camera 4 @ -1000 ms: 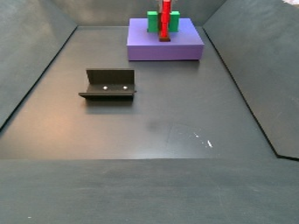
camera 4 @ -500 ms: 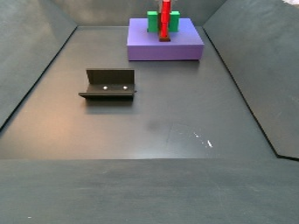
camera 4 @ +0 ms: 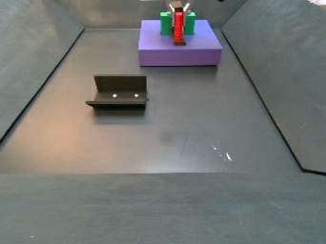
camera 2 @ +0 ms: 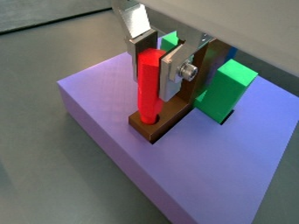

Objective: Pick up the red object. Move up. Place the red object on the fixture. Regrasp the red object. Move to above the board. Insert the red object.
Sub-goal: Insert the red object.

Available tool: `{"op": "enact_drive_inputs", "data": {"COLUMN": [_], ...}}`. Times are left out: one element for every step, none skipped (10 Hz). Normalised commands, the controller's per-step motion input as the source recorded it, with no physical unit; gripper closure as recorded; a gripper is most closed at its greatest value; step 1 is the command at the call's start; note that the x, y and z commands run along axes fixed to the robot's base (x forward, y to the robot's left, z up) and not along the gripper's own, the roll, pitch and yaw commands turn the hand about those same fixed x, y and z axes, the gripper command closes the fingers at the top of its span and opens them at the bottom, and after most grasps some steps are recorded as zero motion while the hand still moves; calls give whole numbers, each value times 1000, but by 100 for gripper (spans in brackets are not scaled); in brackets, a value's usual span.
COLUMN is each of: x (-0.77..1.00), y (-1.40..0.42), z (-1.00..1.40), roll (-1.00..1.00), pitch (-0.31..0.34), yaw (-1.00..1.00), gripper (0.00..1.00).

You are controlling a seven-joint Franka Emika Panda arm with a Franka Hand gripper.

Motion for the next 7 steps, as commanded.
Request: {"op": "enact_drive_inputs", "data": {"x": [200,0,14,197,177,180,86], "y": [-86,-377,-403,-157,191,343,151], "z": [-731,-600,-411,-514,-854,-1000,-703], "roll": [184,223,239,186,80,0,0], "pitch": [169,119,111,121,106,101,127], "yaw": [0,209,180,51,0,-3,0], "gripper": [100,100,100,100,100,100,100]}}
